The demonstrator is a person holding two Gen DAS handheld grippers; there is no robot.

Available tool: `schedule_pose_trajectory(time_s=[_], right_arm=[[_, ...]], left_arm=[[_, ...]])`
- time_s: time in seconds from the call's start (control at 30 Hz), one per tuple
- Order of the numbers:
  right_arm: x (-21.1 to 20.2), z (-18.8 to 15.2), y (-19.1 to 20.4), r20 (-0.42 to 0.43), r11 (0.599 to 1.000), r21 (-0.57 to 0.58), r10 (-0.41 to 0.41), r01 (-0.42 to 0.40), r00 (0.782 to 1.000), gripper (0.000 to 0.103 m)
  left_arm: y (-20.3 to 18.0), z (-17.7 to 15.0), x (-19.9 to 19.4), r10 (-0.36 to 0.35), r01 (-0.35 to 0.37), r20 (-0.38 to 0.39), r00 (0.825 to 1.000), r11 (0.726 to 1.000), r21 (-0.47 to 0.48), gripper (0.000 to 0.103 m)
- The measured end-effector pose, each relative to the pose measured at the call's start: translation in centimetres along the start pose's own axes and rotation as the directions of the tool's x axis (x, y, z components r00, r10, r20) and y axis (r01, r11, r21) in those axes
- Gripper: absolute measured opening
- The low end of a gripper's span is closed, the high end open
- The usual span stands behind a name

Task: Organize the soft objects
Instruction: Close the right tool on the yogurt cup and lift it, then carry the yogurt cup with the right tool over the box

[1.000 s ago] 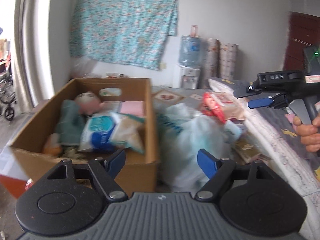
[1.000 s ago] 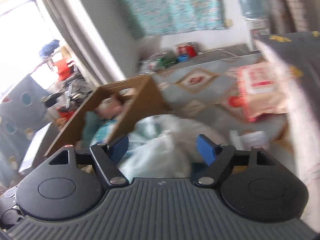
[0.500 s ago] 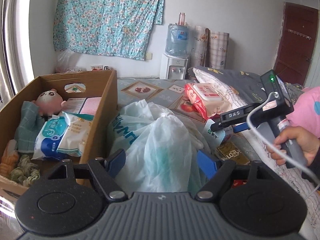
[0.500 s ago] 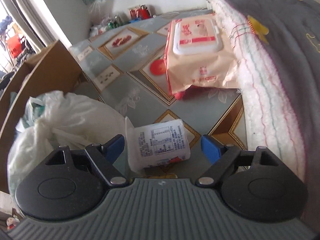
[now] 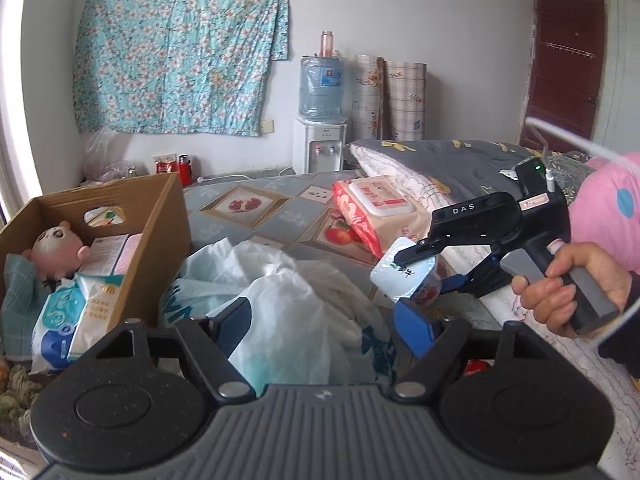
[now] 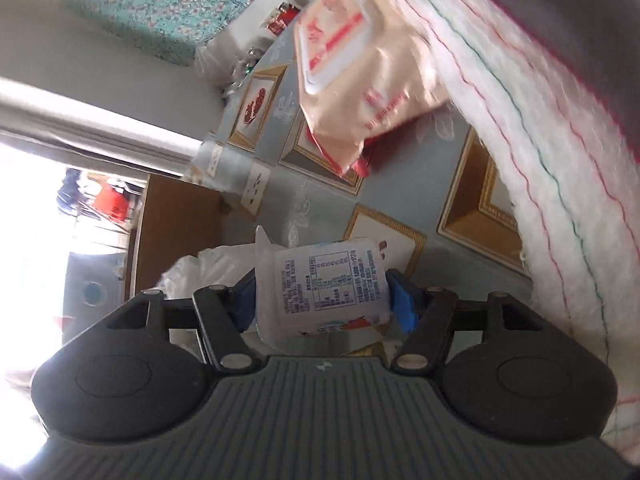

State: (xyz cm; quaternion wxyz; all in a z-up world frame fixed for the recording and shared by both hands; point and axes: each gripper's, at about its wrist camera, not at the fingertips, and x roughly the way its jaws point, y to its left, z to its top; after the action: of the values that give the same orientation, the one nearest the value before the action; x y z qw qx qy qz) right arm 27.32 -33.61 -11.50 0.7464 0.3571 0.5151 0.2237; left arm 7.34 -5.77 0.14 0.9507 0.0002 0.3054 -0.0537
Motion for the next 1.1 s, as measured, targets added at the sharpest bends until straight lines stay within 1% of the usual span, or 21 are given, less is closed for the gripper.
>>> schedule_pose_trajectory(time_s=[0.03,0.2,0.3,0.33,0.47,0.57,0.67,0.73,0.83,0.97,1.03,1.1], right_arm=[[-0.3,0.1,0.0,0.010,1.000,-0.005,-0.010,0.010,1.000,0.066],[-1.7,-0.1,2.0,0.066,0.988,-0.101,-0.115,0.121,0.991,0.066],[-1.6,-0.3,2.9,0.088,0.974,-0.152,-0.157,0.169,0.984,0.065],[-1.7,-0.3,3.1,0.093,0.971,-0.162,-0.160,0.174,0.983,0.065],[-1.6,-0.1,2.7,0.093,0.975,-0.155,-0.143,0.156,0.985,0.064],[-1.7,0.1,2.2,0.094,0.982,-0.133,-0.121,0.133,0.988,0.063],[-1.9,0.2,1.3,0.102,0.992,-0.089,-0.086,0.095,0.991,0.060],[-2.2,0.2,0.5,0.112,0.997,-0.043,-0.057,0.062,0.992,0.056],[-2.3,0.2,-0.6,0.134,1.000,0.005,-0.020,0.020,0.991,0.052],[-2.6,0.0,-1.2,0.165,0.999,0.039,0.011,-0.018,0.986,0.048],[-3.4,-0.5,-0.7,0.185,0.999,0.031,0.020,-0.026,0.983,0.050],[-4.2,-1.1,0.2,0.216,1.000,-0.015,0.011,-0.008,0.976,0.050]], left_arm=[[-0.3,0.1,0.2,-0.007,0.007,-0.001,1.000,1.000,0.008,0.080],[-2.2,0.9,1.8,-0.062,0.063,-0.017,0.998,0.996,0.060,0.080],[-3.7,1.1,3.4,-0.092,0.095,-0.039,0.995,0.991,0.093,0.080],[-4.2,1.2,4.0,-0.099,0.103,-0.047,0.994,0.989,0.102,0.080],[-6.2,1.4,6.6,-0.132,0.141,-0.076,0.988,0.982,0.125,0.080],[-7.6,1.7,9.0,-0.133,0.146,-0.094,0.987,0.978,0.150,0.080],[-8.7,1.8,11.5,-0.127,0.144,-0.109,0.986,0.975,0.166,0.079],[-9.1,2.0,12.9,-0.126,0.146,-0.123,0.984,0.975,0.167,0.077],[-9.4,2.2,14.5,-0.138,0.158,-0.132,0.982,0.975,0.158,0.076],[-9.3,2.3,16.1,-0.154,0.173,-0.160,0.975,0.978,0.113,0.074],[-9.0,2.2,16.6,-0.155,0.174,-0.178,0.972,0.980,0.094,0.071],[-8.6,2.1,16.4,-0.157,0.175,-0.179,0.971,0.981,0.089,0.071]])
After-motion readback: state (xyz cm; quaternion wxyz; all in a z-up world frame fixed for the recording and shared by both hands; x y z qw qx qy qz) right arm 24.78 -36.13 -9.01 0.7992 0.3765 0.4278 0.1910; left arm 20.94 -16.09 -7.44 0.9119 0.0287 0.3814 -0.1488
